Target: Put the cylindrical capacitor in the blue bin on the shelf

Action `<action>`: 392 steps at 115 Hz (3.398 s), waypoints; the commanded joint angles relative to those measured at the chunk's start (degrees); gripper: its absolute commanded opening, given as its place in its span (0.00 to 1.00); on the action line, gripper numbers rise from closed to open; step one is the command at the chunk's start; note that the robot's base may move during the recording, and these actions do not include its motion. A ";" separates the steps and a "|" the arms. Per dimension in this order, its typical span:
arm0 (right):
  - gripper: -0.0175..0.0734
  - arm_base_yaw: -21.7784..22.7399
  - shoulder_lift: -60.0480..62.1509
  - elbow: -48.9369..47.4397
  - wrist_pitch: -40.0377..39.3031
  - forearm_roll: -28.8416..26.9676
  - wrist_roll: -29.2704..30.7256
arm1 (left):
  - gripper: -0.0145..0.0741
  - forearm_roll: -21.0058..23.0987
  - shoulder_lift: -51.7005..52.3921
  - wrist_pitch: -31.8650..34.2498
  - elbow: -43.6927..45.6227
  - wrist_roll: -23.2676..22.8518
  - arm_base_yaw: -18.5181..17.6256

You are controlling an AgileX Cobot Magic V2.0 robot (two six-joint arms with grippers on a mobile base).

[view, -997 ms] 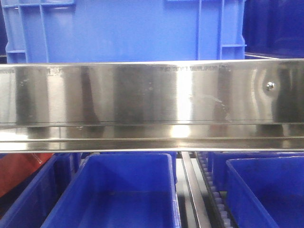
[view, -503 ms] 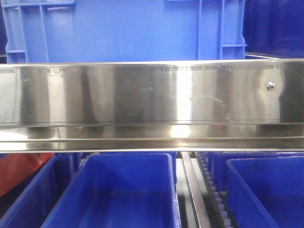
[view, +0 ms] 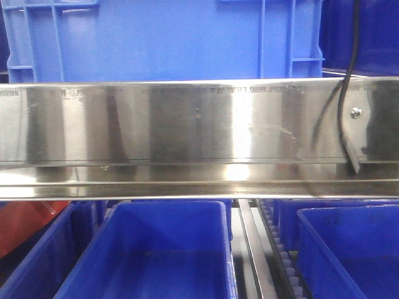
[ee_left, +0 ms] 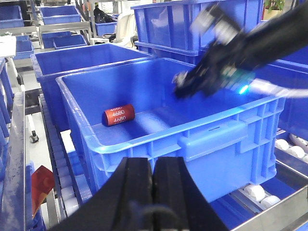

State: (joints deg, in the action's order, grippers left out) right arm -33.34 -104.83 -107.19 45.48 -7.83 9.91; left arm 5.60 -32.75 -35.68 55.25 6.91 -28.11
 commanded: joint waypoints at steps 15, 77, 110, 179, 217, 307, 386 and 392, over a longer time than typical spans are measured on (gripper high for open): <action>0.55 -0.01 -0.53 -0.72 -0.82 -4.94 0.48 | 0.04 0.75 0.38 1.09 -0.08 0.00 -0.22; 0.32 0.66 11.49 -0.72 0.51 -4.79 0.48 | 0.04 0.75 0.38 1.09 -0.08 0.00 -0.22; 0.02 0.62 26.18 4.78 0.46 -1.54 0.48 | 0.04 0.75 0.38 1.09 -0.08 0.00 -0.22; 0.02 0.62 62.40 49.30 -22.53 -1.26 0.48 | 0.04 0.08 0.27 1.12 -0.42 0.00 -0.22; 0.02 0.62 77.41 65.61 -24.16 -1.26 0.48 | 0.04 -0.26 0.27 1.22 -0.42 0.00 -0.22; 0.02 0.62 80.31 70.44 -27.95 -1.26 0.48 | 0.04 -0.26 0.27 1.22 -0.42 0.00 -0.22; 0.02 0.62 80.31 70.44 -27.95 -1.26 0.48 | 0.04 -3.20 23.30 32.21 -37.68 0.00 18.56; 0.02 0.62 80.31 70.44 -27.95 -1.26 0.48 | 0.04 -3.10 25.40 34.83 -41.90 0.00 20.35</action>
State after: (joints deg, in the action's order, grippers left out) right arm -32.92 -24.83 -36.96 18.81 -9.50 10.03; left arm 2.06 -10.51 -7.57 19.68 6.91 -10.25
